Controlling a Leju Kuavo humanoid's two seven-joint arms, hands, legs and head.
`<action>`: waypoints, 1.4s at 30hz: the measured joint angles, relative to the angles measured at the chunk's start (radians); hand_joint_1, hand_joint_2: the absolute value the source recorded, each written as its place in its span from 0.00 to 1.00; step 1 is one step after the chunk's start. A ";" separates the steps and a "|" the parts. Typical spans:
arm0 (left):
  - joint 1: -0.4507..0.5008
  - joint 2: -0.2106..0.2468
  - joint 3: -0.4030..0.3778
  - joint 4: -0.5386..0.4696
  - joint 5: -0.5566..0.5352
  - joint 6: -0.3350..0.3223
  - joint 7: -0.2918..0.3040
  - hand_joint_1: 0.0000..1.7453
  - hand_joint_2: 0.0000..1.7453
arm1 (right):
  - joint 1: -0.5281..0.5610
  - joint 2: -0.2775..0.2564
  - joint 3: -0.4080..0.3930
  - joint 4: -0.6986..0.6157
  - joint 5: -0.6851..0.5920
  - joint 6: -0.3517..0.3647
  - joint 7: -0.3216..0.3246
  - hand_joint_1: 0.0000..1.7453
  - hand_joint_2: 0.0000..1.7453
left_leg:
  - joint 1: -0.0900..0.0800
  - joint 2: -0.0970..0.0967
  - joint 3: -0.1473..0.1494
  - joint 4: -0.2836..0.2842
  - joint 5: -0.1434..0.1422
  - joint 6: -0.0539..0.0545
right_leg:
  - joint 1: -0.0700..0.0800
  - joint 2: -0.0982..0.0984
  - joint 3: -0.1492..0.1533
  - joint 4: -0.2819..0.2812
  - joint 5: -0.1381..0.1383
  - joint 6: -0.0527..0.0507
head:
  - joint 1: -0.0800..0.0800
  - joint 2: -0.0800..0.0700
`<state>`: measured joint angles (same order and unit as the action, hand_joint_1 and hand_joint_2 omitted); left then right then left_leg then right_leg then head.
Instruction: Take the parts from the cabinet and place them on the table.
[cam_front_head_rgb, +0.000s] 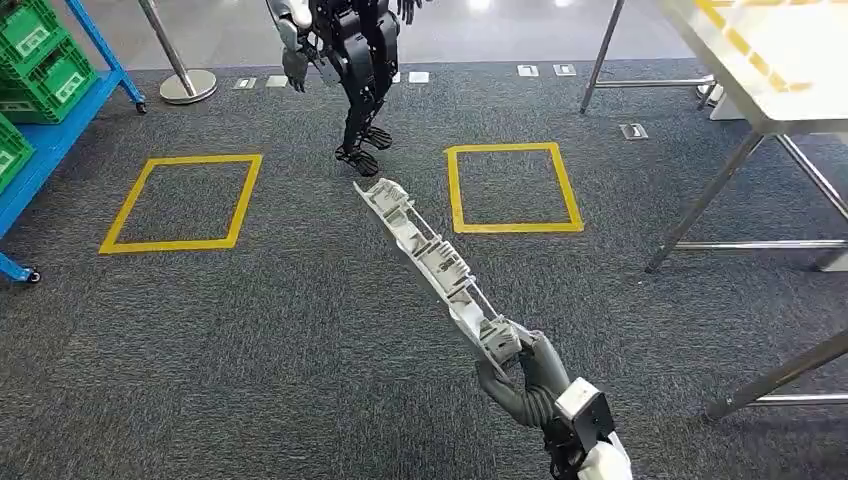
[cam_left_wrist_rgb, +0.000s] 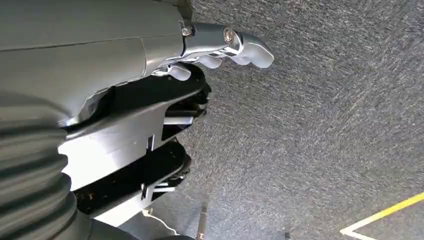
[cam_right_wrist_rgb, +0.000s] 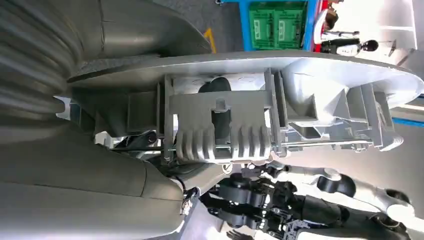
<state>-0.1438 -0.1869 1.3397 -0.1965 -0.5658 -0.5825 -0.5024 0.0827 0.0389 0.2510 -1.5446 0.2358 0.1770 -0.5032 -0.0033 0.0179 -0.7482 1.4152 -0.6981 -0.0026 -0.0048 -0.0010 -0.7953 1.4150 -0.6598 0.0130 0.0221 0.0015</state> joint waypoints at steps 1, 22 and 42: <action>0.001 0.000 0.000 0.000 0.002 0.000 0.000 0.00 1.00 | 0.001 0.001 0.000 0.000 0.002 0.000 0.000 1.00 1.00 | 0.000 0.000 0.010 -0.017 0.007 0.000 | 0.000 0.000 0.010 -0.016 0.006 0.000 | 0.000 0.000; 0.033 0.004 0.000 0.000 0.005 -0.008 -0.018 0.00 1.00 | 0.022 0.026 0.001 0.000 0.023 -0.002 -0.001 1.00 1.00 | 0.000 0.000 0.152 -0.273 0.118 0.002 | 0.000 0.000 0.156 -0.271 0.115 0.001 | 0.000 0.000; 0.034 0.008 -0.004 0.000 -0.005 -0.010 -0.006 0.00 1.00 | 0.055 0.029 0.002 -0.011 0.032 -0.019 -0.003 1.00 1.00 | 0.000 0.000 0.156 -0.282 0.123 0.003 | 0.000 0.000 0.161 -0.282 0.121 0.002 | 0.000 0.000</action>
<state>-0.1093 -0.1793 1.3359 -0.1968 -0.5703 -0.5928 -0.5089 0.1374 0.0675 0.2525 -1.5557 0.2682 0.1576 -0.5058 -0.0032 0.0179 -0.5919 1.1334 -0.5747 0.0007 -0.0050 -0.0009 -0.6339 1.1333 -0.5391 0.0151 0.0221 0.0015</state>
